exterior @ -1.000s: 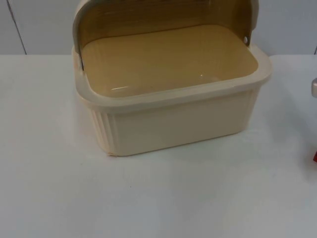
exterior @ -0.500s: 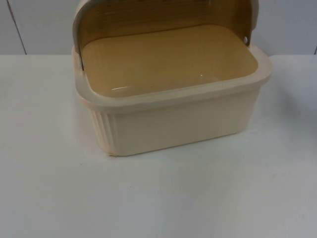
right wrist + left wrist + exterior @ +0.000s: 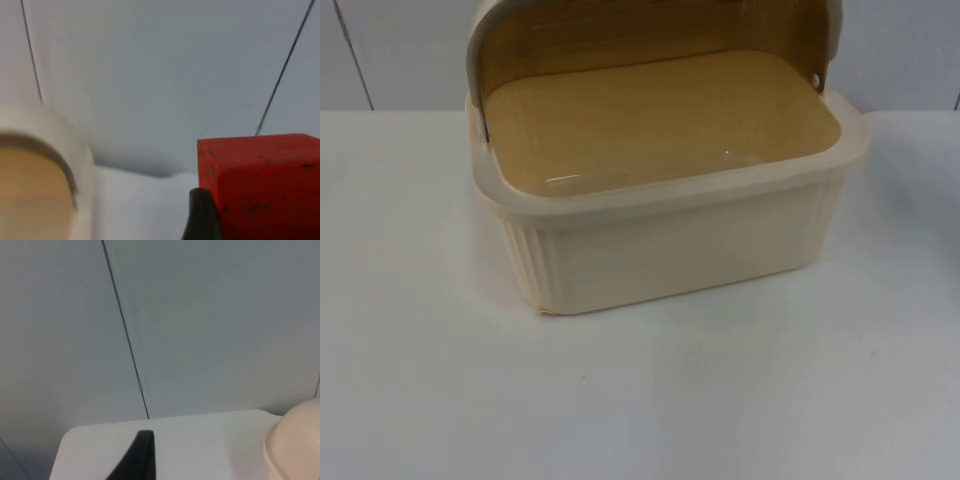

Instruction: Open the box lid with the left hand, place the block into the box with the right hand, then close the box lid with the left hand.

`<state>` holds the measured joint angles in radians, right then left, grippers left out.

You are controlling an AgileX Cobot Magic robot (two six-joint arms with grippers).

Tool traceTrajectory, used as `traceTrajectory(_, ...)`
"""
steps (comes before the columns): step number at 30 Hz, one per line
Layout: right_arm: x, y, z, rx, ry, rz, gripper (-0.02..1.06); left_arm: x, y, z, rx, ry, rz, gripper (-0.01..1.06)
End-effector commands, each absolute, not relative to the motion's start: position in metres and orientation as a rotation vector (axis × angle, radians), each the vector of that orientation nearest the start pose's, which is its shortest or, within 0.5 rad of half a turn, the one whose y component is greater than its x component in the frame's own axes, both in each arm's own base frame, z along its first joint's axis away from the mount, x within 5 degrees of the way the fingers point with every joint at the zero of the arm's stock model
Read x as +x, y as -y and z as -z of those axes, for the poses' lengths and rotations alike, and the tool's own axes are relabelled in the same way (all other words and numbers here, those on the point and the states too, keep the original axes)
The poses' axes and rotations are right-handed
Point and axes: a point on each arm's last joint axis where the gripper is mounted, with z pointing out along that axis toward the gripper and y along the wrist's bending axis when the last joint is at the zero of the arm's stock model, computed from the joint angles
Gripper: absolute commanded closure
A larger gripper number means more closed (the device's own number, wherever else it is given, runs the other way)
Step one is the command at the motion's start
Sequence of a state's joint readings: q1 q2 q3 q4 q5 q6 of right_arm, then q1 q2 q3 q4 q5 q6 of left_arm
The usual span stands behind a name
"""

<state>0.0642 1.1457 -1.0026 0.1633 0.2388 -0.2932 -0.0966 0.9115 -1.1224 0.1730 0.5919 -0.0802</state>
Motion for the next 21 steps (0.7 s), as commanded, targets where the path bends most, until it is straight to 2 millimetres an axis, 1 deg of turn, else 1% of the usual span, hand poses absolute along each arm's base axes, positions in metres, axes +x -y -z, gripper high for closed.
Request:
traceTrajectory(1,0.245,-0.025,-0.388,-0.173,-1.806,-0.044,1.04,0.177,0.009,-0.440,0.065,-1.840,-0.039,0.00)
traceTrajectory(2,0.240,-0.030,-0.390,-0.195,-1.807,-0.059,1.04,0.177,0.009,-0.440,0.063,-1.840,-0.032,0.00)
traceTrajectory(3,0.240,-0.030,-0.390,-0.195,-1.807,-0.059,1.04,0.177,0.009,-0.440,0.063,-1.840,-0.032,0.00)
traceTrajectory(7,0.230,-0.056,-0.388,-0.317,-1.843,-0.140,1.04,0.177,0.010,-0.440,0.060,-1.840,-0.025,0.00)
traceTrajectory(8,0.230,-0.056,-0.388,-0.317,-1.843,-0.140,1.04,0.177,0.010,-0.440,0.060,-1.840,-0.025,0.00)
traceTrajectory(13,0.222,-0.095,-0.386,-0.464,-1.809,-0.253,1.04,0.177,0.010,-0.440,0.060,-1.840,-0.025,0.00)
traceTrajectory(14,0.222,-0.095,-0.386,-0.464,-1.809,-0.253,1.04,0.177,0.010,-0.440,0.060,-1.840,-0.025,0.00)
traceTrajectory(16,0.220,-0.110,-0.385,-0.509,-1.779,-0.294,1.04,0.177,0.010,-0.440,0.060,-1.840,-0.025,0.00)
traceTrajectory(18,0.223,-0.125,-0.381,-0.546,-1.757,-0.326,1.04,0.177,0.010,-0.440,0.060,-1.842,-0.025,0.00)
traceTrajectory(19,0.226,-0.131,-0.379,-0.552,-1.746,-0.336,1.04,0.177,0.010,-0.440,0.060,-1.842,-0.025,0.00)
traceTrajectory(20,0.226,-0.131,-0.379,-0.552,-1.746,-0.336,1.04,0.177,0.010,-0.440,0.060,-1.842,-0.025,0.00)
traceTrajectory(21,0.230,-0.136,-0.375,-0.559,-1.745,-0.341,1.04,0.177,0.010,-0.440,0.060,-1.842,-0.025,0.00)
